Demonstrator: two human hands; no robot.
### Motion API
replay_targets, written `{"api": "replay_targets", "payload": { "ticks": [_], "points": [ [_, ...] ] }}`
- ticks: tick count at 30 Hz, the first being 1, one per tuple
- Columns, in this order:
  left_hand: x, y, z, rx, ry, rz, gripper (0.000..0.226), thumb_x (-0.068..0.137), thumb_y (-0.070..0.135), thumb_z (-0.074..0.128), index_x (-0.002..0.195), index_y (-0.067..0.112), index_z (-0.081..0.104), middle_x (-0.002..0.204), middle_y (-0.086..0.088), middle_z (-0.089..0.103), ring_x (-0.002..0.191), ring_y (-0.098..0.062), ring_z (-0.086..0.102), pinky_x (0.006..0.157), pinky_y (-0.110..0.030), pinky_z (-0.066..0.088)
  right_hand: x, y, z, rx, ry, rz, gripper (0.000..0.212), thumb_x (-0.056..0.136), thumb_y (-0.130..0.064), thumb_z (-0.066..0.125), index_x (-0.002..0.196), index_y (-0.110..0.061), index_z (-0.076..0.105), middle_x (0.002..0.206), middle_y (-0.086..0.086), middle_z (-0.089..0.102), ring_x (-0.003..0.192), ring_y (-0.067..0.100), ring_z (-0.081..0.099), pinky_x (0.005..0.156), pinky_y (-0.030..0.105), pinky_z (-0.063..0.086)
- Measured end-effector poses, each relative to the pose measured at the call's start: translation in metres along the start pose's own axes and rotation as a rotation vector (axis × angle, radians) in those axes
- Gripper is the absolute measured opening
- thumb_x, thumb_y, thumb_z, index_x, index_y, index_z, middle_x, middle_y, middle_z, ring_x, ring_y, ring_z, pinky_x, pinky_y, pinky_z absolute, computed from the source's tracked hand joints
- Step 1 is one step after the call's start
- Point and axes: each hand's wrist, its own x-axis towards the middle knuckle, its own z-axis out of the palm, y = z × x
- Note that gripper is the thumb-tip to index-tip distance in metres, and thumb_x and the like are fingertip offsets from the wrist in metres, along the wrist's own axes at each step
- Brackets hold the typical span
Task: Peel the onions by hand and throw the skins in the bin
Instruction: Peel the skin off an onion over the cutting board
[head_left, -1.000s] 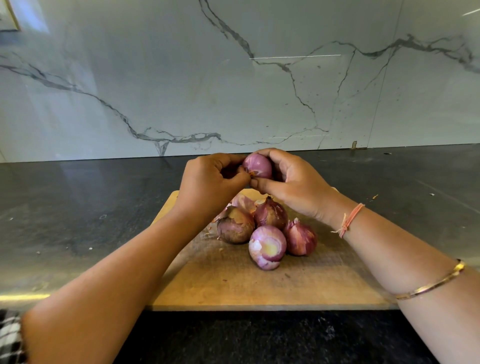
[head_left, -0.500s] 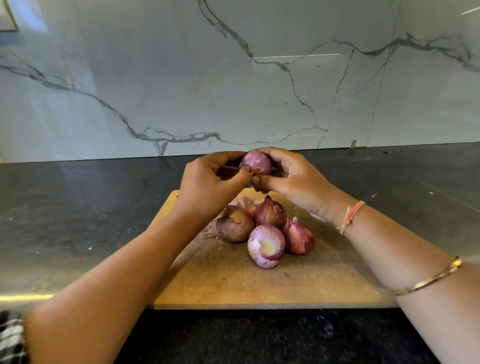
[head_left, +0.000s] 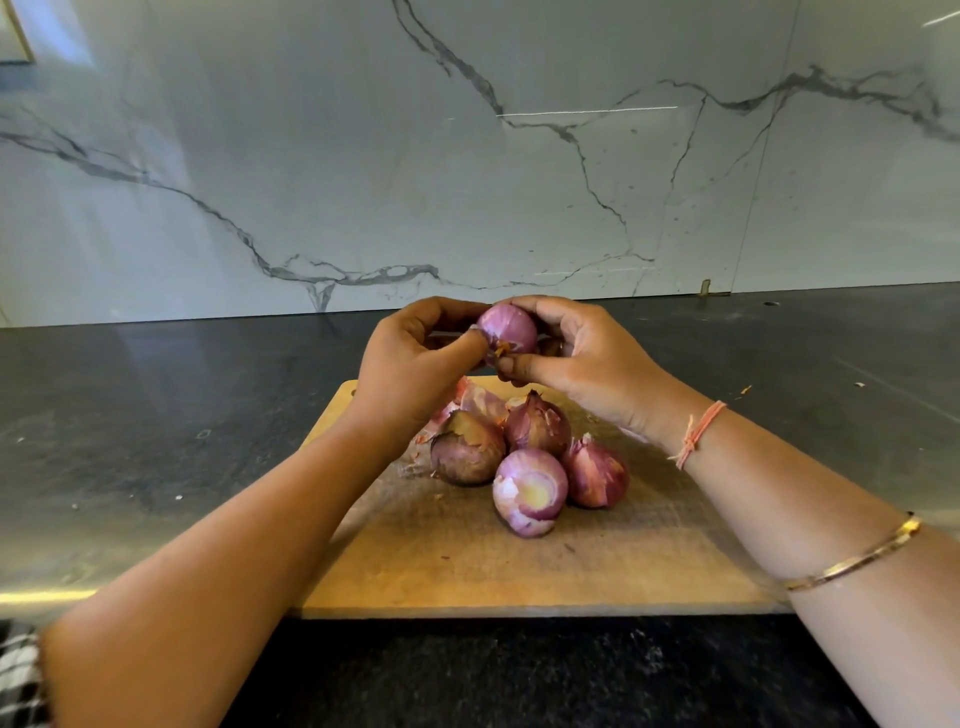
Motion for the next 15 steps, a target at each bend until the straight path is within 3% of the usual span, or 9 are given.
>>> {"api": "replay_targets", "payload": {
  "ticks": [5, 10, 15],
  "points": [
    [0.0007, 0.0011, 0.0020, 0.110, 0.024, -0.015, 0.025, 0.080, 0.001, 0.063, 0.085, 0.026, 0.067, 0.082, 0.003, 0.072, 0.080, -0.015, 0.069, 0.082, -0.035, 0.057, 0.0022, 0.0036, 0.0021, -0.112, 0.015, -0.032, 0.040, 0.076, -0.011, 0.079, 0.113, -0.019, 0.066, 0.107, -0.001, 0.070, 0.100, 0.016, 0.066, 0.094, 0.040, 0.053],
    [0.0005, 0.0036, 0.0036, 0.236, 0.050, -0.003, 0.021, 0.078, 0.005, 0.067, 0.086, 0.025, 0.065, 0.077, 0.004, 0.069, 0.071, -0.009, 0.064, 0.072, -0.026, 0.054, 0.0025, 0.0040, 0.0028, -0.127, 0.006, -0.056, 0.039, 0.075, -0.008, 0.079, 0.103, -0.031, 0.065, 0.103, -0.006, 0.071, 0.098, 0.009, 0.066, 0.094, 0.035, 0.053],
    [0.0010, 0.0015, 0.0036, 0.319, 0.061, 0.040, 0.022, 0.078, 0.005, 0.067, 0.088, 0.024, 0.067, 0.073, 0.009, 0.067, 0.064, 0.001, 0.060, 0.064, -0.016, 0.051, 0.0033, 0.0047, 0.0015, -0.101, -0.002, -0.040, 0.038, 0.076, -0.008, 0.078, 0.107, -0.027, 0.065, 0.102, -0.006, 0.071, 0.095, 0.009, 0.066, 0.093, 0.038, 0.054]
  ]
}}
